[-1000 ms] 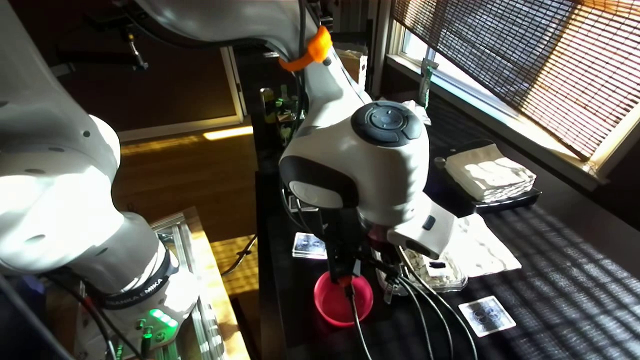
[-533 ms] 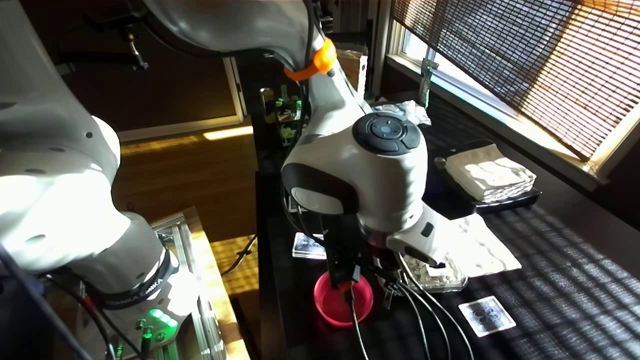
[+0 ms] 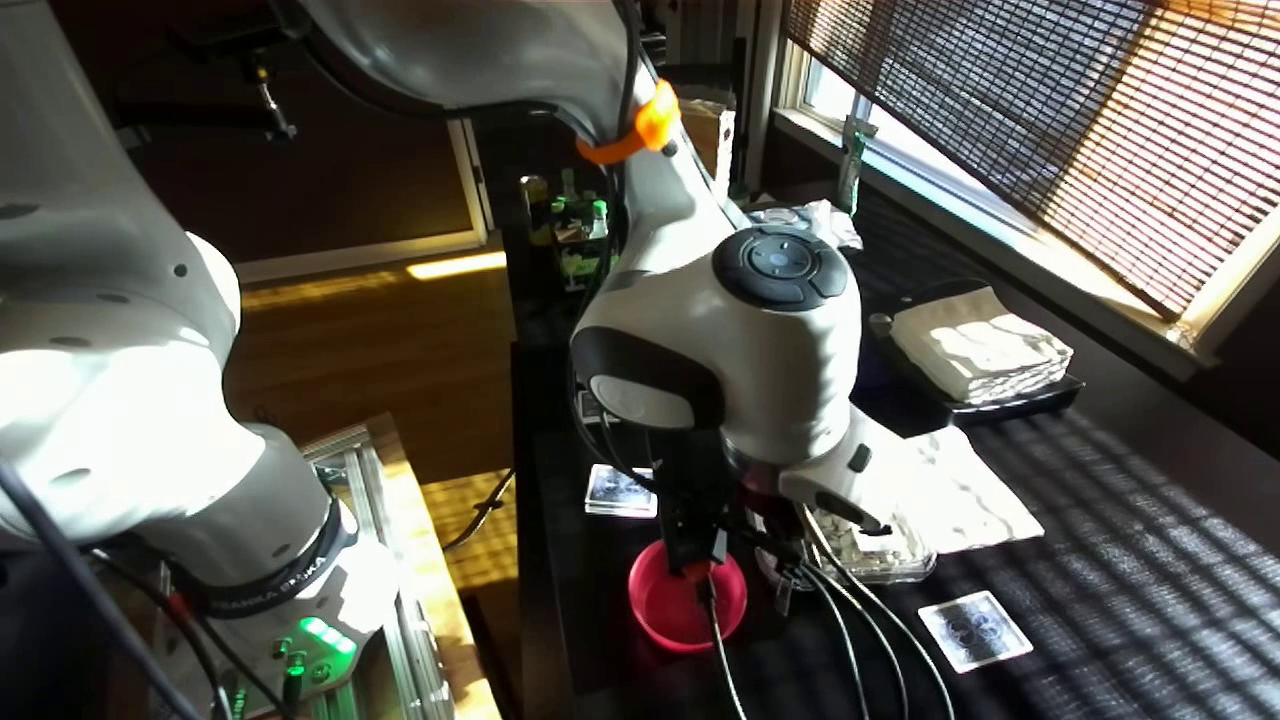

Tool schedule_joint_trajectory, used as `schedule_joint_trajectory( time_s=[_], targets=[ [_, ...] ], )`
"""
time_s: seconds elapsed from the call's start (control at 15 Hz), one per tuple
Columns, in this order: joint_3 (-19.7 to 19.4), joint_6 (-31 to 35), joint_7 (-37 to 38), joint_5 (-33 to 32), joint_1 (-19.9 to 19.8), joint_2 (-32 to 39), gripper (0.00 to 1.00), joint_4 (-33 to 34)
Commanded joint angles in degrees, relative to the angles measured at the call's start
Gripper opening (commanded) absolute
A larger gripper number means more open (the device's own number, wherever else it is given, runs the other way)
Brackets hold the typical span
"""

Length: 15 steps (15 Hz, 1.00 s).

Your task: Put the transparent lid on the transparent bowl

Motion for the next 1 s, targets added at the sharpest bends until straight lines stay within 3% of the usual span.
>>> schedule_joint_trajectory(
  time_s=[0.0,0.93],
  targets=[
    [0.5,1.4,0.6,0.9,0.3,2.0,0.00,1.3],
    [0.8,1.6,0.9,0.6,0.4,2.3,0.00,1.3]
  ],
)
